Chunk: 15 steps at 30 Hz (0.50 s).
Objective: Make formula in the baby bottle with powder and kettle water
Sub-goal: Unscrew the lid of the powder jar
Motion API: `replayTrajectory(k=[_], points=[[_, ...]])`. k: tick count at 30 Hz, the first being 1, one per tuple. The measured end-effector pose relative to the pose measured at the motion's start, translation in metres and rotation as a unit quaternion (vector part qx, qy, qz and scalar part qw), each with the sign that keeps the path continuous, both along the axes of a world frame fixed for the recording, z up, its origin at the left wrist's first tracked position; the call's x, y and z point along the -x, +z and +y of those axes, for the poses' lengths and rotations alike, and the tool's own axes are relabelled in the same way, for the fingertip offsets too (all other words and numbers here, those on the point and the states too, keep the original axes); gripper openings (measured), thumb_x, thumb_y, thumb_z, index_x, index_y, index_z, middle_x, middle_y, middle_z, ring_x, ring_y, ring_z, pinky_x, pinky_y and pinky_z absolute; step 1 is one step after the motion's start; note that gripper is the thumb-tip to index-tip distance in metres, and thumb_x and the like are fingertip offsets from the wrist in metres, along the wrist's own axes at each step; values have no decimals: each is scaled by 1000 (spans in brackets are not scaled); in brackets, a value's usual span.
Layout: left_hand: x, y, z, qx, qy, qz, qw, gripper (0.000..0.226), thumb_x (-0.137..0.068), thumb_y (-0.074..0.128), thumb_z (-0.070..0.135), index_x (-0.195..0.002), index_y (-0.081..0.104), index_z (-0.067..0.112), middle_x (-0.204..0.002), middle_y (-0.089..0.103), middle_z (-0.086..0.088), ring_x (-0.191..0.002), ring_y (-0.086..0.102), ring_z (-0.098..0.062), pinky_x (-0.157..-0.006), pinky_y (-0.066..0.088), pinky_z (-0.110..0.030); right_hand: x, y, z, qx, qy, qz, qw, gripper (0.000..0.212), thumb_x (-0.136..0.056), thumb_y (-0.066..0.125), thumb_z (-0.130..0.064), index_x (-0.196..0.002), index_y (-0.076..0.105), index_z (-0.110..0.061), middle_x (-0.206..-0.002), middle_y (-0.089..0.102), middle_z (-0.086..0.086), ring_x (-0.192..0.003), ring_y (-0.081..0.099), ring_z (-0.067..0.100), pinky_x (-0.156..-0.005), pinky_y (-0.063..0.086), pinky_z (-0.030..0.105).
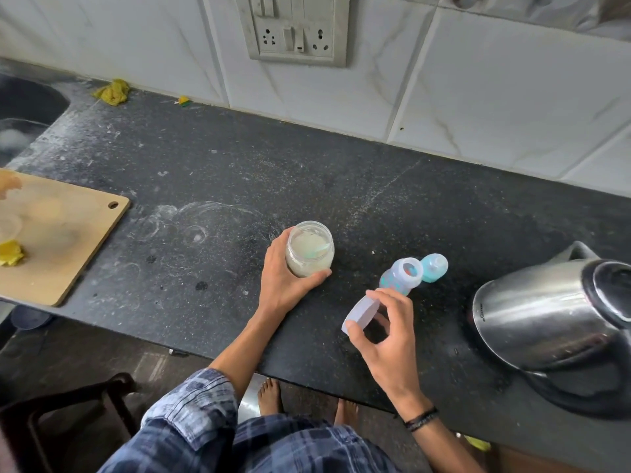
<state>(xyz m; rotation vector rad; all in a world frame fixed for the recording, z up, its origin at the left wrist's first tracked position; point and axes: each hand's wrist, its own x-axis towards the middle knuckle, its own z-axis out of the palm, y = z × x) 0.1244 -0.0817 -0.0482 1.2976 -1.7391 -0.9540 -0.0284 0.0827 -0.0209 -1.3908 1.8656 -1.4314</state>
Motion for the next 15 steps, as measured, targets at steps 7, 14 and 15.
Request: replayTrajectory(k=[7,14,15], points=[[-1,0,0,-6,-1,1,1000,92,-63,93,42,-140,44,32,-137,47,21,-130,39,6,-108,28,-17,-2,-19,1,12,-3,33,999,51,-76,86,-24,-116,56,-15,-129,45,-4,-126,50,17,-99,53,45],[-1,4,-1,4,-12,-3,1000,90,-63,94,39,-136,39,45,-128,40,46,-126,37,12,-105,27,-13,-2,-28,14,24,-4,88,996,58,-73,88,-20,-123,59,-21,-129,42,1,-127,48,14,-106,46,29],[-1,5,0,5,-12,-3,1000,91,-64,93,39,-135,38,47,-128,38,48,-126,37,13,-105,26,-12,-3,-28,15,27,-5,93,995,55,-74,87,-23,-122,60,-21,-128,43,3,-127,49,15,-107,45,29]])
